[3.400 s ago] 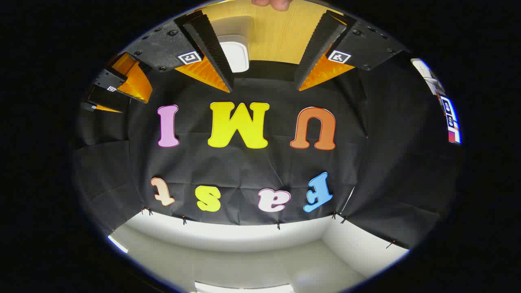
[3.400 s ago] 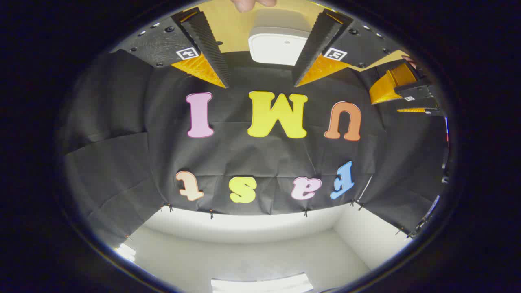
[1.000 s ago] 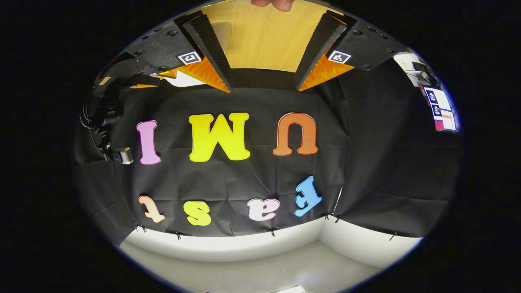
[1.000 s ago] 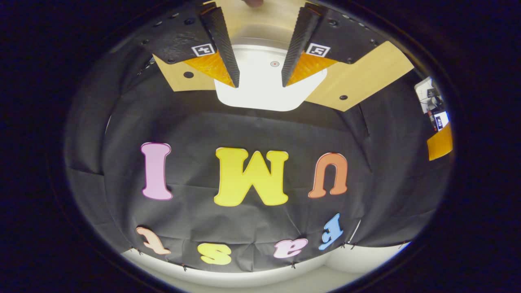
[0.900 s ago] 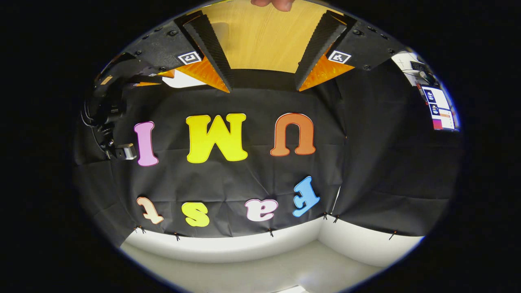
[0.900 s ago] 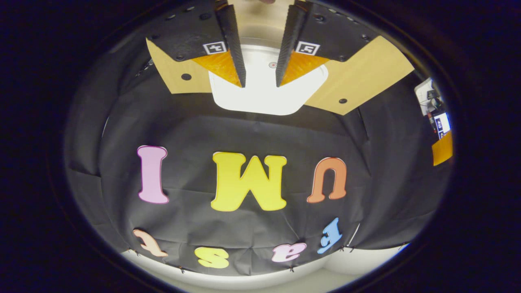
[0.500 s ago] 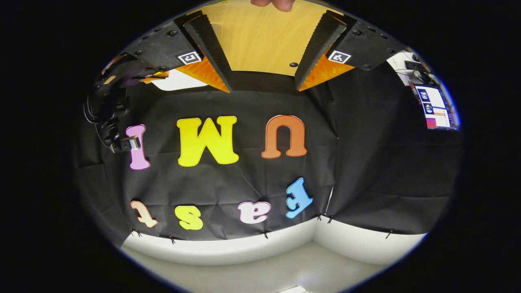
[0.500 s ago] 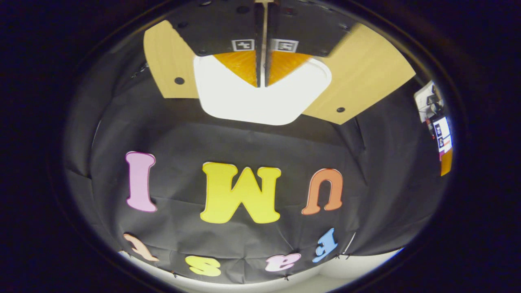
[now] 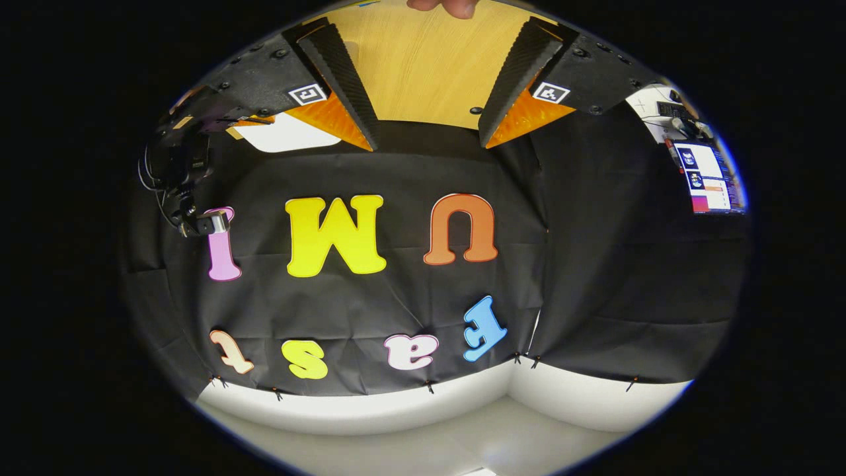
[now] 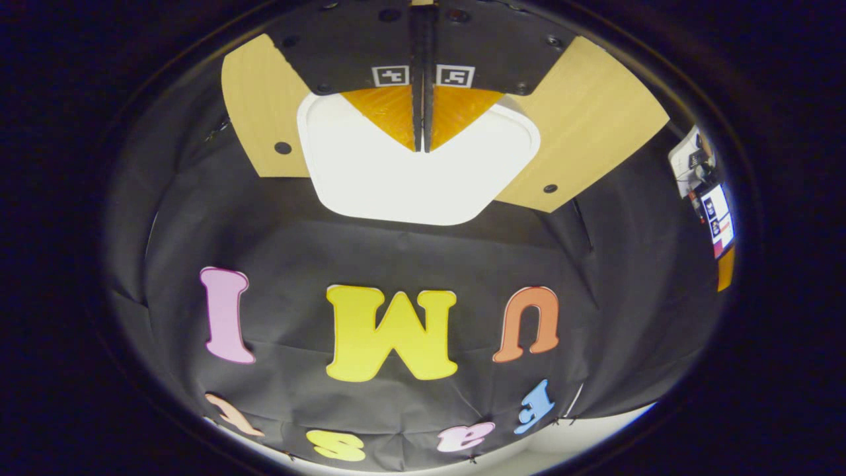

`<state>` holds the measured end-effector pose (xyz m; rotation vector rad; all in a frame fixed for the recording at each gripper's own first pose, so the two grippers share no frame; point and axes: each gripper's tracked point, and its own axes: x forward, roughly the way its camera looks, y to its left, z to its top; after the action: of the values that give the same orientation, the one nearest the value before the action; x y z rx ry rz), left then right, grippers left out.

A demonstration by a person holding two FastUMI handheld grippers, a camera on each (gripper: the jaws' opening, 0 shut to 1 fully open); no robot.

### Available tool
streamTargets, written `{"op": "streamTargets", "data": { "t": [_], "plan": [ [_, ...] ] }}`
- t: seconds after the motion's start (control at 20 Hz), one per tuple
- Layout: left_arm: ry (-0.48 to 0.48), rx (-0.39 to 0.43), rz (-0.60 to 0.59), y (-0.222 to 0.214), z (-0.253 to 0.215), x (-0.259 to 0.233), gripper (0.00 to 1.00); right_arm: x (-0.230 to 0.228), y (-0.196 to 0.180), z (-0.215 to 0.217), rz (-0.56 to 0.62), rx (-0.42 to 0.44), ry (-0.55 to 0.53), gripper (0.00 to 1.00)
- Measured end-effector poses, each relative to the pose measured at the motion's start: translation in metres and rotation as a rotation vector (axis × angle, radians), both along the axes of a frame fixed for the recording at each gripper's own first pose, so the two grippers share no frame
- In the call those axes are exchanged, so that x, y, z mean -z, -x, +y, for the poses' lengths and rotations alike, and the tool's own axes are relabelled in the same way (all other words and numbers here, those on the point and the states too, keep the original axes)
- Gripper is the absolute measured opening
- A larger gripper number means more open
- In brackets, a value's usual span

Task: Press the lid of the desktop garbage bin to open it, pick up the crumpled paper on the desktop and throw it into the bin, then pick up the pop can on the desktop and drop it into the bin, and finally close the garbage bin lid.

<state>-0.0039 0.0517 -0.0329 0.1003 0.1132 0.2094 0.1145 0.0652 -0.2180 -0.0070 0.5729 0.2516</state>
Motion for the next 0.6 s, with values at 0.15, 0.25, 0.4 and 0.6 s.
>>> {"op": "streamTargets", "data": {
  "t": [0.15, 0.25, 0.4, 0.6],
  "plan": [
    [0.007, 0.018, 0.006, -0.001, -0.004, 0.004, 0.96, -0.013, 0.0, -0.004, -0.047, 0.018, -0.012, 0.01],
    [0.03, 0.031, 0.02, -0.002, -0.007, 0.012, 0.96, -0.032, 0.0, -0.006, -0.092, 0.012, -0.012, 0.29],
    [0.063, 0.06, 0.044, -0.006, -0.017, 0.019, 0.97, -0.074, 0.003, -0.012, -0.203, 0.036, -0.042, 0.87],
    [0.079, 0.115, 0.052, -0.009, -0.035, 0.026, 0.97, -0.102, 0.016, -0.019, -0.296, 0.034, -0.015, 0.94]
  ]
}}
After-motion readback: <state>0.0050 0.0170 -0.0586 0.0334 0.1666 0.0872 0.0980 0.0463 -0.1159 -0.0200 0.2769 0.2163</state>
